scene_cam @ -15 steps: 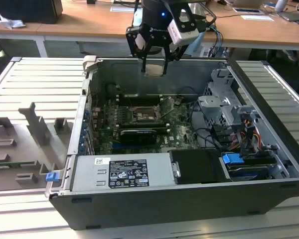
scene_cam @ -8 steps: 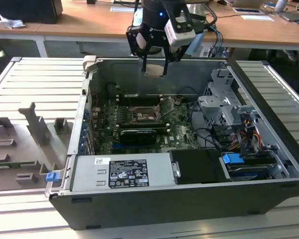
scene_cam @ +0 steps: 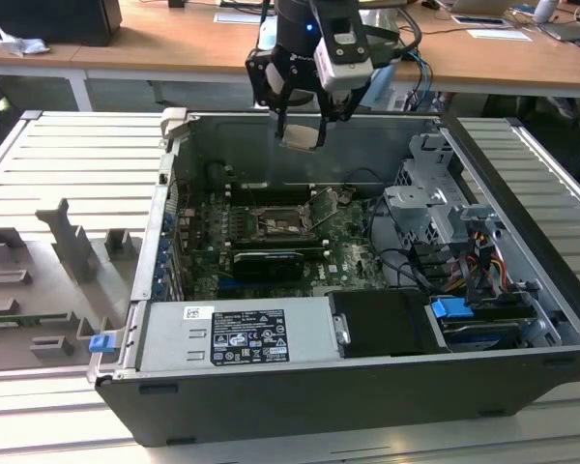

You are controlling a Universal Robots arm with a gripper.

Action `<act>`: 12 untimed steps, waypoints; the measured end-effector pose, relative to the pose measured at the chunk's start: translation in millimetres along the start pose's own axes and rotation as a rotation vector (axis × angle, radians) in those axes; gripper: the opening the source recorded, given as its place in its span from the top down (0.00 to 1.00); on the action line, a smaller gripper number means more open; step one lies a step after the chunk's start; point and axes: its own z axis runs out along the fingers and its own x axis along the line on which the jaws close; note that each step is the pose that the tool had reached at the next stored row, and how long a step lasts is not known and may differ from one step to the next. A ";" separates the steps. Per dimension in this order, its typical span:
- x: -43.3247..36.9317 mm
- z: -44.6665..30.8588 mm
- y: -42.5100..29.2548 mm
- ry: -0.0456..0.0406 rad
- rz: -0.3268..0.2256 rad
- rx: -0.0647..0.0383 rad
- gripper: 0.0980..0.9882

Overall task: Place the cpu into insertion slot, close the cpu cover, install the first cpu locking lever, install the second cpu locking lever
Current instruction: 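Place the cpu into insertion slot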

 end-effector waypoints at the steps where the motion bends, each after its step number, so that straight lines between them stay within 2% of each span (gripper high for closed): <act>1: 0.0 0.0 0.0 -0.0011 0.011 0.000 0.51; 12: 0.0 0.4 0.0 -0.0093 0.104 -0.002 0.51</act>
